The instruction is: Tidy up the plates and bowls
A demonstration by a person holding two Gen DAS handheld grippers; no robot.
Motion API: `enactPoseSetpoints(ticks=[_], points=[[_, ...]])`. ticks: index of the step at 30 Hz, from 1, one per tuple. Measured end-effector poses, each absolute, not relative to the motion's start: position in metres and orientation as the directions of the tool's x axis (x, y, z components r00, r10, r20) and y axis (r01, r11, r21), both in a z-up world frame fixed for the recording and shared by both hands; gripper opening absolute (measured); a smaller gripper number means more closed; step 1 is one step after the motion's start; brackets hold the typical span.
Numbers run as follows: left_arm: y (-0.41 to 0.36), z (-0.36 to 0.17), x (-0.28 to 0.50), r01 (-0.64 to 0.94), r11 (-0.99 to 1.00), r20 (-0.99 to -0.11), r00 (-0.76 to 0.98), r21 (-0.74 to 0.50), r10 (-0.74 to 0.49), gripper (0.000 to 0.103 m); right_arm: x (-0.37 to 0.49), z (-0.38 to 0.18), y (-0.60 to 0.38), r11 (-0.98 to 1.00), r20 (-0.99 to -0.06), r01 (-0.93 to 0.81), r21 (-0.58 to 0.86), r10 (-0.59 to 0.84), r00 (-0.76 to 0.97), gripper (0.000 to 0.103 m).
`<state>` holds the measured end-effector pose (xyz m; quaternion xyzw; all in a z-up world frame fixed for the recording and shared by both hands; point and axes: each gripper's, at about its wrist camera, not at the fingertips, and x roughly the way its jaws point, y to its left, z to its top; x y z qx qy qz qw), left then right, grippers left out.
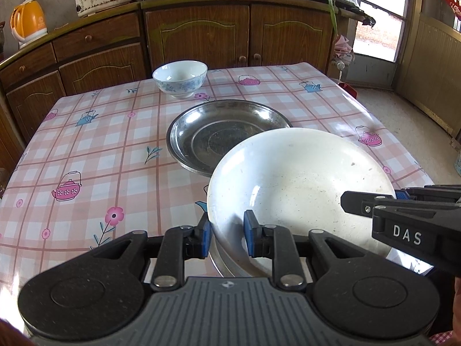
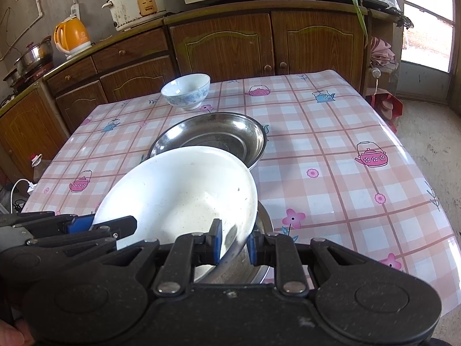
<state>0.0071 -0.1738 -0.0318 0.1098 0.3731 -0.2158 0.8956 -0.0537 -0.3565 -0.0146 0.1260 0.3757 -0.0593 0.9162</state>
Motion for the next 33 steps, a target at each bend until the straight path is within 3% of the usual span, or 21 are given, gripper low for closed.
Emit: enactPoseSetpoints(ticks=[33], points=[[-0.18,-0.056,0.014,0.488,0.871,-0.772,0.577,0.063,-0.267,0.024,-0.046,-0.049,-0.363,0.952,-0.758,0.212,0.219,0.03,0.652,0.025]])
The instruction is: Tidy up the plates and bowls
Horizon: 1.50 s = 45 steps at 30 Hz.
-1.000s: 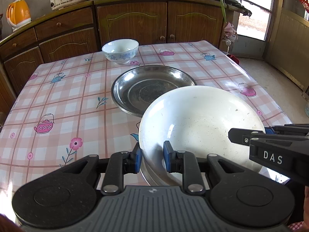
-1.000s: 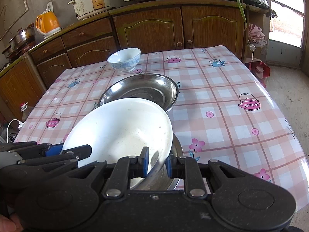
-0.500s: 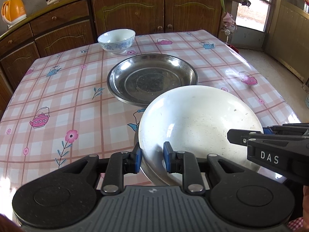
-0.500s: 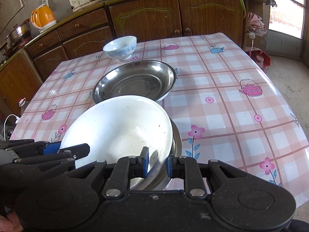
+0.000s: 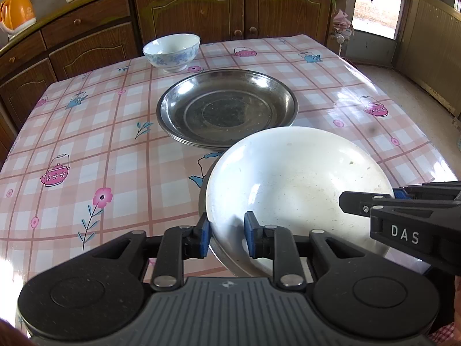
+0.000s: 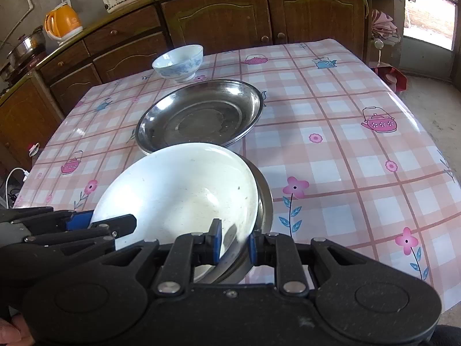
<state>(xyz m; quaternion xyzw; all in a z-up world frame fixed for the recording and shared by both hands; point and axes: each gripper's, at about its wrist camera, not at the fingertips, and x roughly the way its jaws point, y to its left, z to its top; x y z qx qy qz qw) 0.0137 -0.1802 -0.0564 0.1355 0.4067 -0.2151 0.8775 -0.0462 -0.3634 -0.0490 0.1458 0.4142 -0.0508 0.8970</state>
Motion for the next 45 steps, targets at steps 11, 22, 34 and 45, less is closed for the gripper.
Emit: enactPoseSetpoints(ticks=[11,22,34,45], points=[[-0.175,-0.056,0.015,0.485,0.874,-0.766,0.577,0.041,-0.284,0.022,-0.044,-0.052,-0.362,0.953,-0.769,0.203,0.227,0.047,0.637,0.026],[-0.171,-0.057,0.018,0.484,0.874,-0.777,0.569,0.051,-0.27,0.022,-0.041,-0.058,-0.352,0.957,-0.789,0.172,0.234,0.084,0.609,0.039],[-0.17,-0.062,0.019,0.482,0.875,-0.779,0.564,0.043,-0.273,0.021,-0.042,-0.053,-0.356,0.959,-0.781,0.182,0.217,0.059,0.621,0.041],[-0.17,-0.061,0.018,0.485,0.874,-0.777,0.565,0.042,-0.276,0.021,-0.044,-0.046,-0.358,0.967,-0.779,0.173,0.185,0.037,0.626,0.043]])
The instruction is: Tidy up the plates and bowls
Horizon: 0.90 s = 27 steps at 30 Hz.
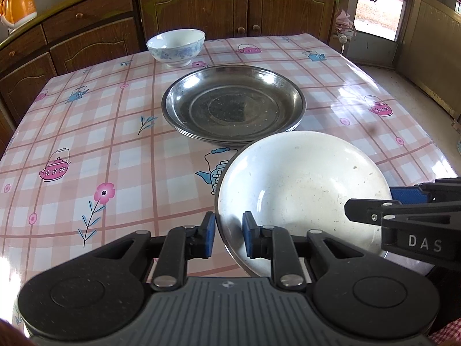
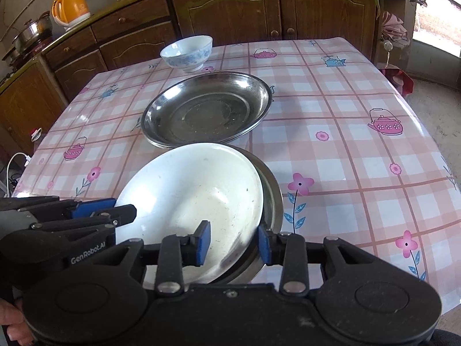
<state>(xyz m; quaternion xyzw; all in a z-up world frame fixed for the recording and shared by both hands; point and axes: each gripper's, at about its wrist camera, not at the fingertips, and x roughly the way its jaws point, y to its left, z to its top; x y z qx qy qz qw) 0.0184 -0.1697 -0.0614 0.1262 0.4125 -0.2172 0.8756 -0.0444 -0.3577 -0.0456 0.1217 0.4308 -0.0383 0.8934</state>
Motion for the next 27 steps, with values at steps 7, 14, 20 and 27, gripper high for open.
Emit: enactPoseSetpoints(ticks=[7,14,20,27], points=[[-0.169,-0.061,0.018,0.481,0.876,-0.778,0.563,0.034,-0.279,0.021,-0.045,-0.043,-0.359,0.962,-0.772,0.174,0.21,0.054,0.634,0.061],[-0.168,-0.06,0.018,0.473,0.881,-0.775,0.565,0.022,-0.284,0.021,-0.047,-0.033,-0.357,0.97,-0.758,0.17,0.173,0.021,0.652,0.067],[-0.165,-0.056,0.017,0.467,0.884,-0.768,0.57,0.01,-0.292,0.022,-0.047,-0.032,-0.358,0.969,-0.753,0.176,0.176,0.017,0.657,0.067],[-0.16,-0.045,0.017,0.445,0.895,-0.754,0.587,-0.002,-0.294,0.025,-0.047,-0.022,-0.353,0.973,-0.734,0.162,0.165,0.011,0.679,0.068]])
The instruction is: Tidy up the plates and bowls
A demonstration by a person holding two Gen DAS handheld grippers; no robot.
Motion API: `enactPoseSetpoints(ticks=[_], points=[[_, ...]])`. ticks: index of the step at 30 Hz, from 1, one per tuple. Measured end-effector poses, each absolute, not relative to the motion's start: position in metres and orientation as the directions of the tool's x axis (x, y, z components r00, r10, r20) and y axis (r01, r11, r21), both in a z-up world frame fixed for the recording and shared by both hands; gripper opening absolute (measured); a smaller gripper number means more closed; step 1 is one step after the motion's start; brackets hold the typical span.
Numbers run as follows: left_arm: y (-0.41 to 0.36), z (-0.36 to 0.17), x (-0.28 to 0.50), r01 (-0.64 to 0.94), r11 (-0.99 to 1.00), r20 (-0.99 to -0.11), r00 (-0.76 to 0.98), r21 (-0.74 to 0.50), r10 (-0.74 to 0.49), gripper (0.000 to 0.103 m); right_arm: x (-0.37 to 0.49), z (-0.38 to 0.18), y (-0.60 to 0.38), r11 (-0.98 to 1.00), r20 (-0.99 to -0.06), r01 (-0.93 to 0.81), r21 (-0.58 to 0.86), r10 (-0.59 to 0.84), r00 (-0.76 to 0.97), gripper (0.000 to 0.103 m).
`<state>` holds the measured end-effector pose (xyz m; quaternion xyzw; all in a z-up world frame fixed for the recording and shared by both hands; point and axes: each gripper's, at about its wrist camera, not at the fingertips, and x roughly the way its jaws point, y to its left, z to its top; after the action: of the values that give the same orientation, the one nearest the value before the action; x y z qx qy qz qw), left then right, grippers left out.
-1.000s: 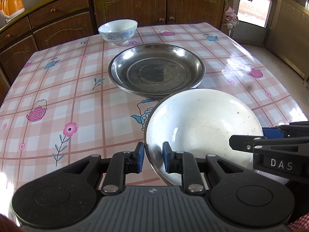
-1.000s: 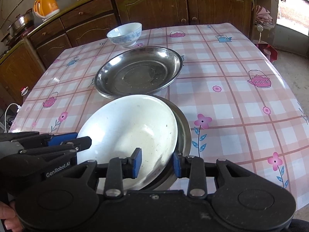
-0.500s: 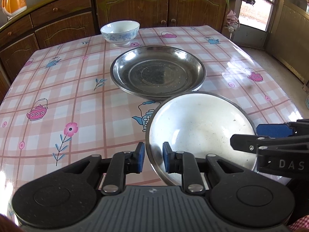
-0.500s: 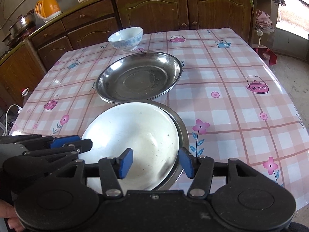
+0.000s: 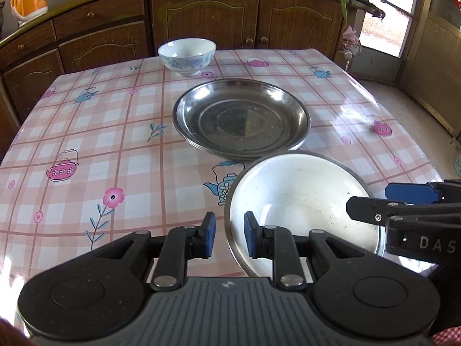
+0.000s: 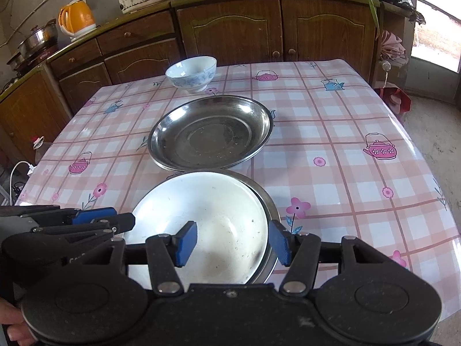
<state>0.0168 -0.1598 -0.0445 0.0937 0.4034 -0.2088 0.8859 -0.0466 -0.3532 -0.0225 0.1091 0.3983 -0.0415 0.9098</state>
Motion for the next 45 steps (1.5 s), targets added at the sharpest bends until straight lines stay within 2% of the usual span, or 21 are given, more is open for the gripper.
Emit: enactPoseSetpoints(ticks=[1,3,6,8,17,33,45], points=[[-0.159,-0.042,0.017,0.443,0.897,-0.752,0.589,-0.006,-0.296,0.026,-0.046,-0.021,-0.353,0.973,-0.731,0.161,0.165,0.011,0.682,0.068],[-0.156,-0.036,0.019,0.43,0.903,-0.746,0.597,-0.014,-0.296,0.037,-0.045,-0.017,-0.351,0.974,-0.726,0.156,0.164,0.012,0.687,0.068],[-0.153,-0.028,0.021,0.413,0.91,-0.733,0.614,-0.016,-0.292,0.041,-0.044,-0.011,-0.349,0.976,-0.716,0.147,0.162,0.014,0.698,0.068],[-0.15,-0.024,0.023,0.402,0.915,-0.726,0.624,-0.019,-0.289,0.05,-0.043,-0.007,-0.348,0.977,-0.71,0.141,0.16,0.015,0.704,0.069],[-0.138,-0.006,0.031,0.354,0.935,-0.698,0.667,-0.012,-0.261,0.063,-0.031,0.007,-0.338,0.982,-0.693,0.105,0.157,0.034,0.72,0.071],[-0.119,0.012,0.048,0.293,0.956,-0.671,0.708,-0.007,-0.222,0.074,-0.007,0.026,-0.324,0.988,-0.668,0.063,0.14,0.047,0.743,0.074],[-0.103,0.019,0.062,0.259,0.966,-0.658,0.727,-0.004,-0.198,0.077,0.015,0.035,-0.309,0.994,-0.662,0.027,0.109,0.053,0.747,0.076]])
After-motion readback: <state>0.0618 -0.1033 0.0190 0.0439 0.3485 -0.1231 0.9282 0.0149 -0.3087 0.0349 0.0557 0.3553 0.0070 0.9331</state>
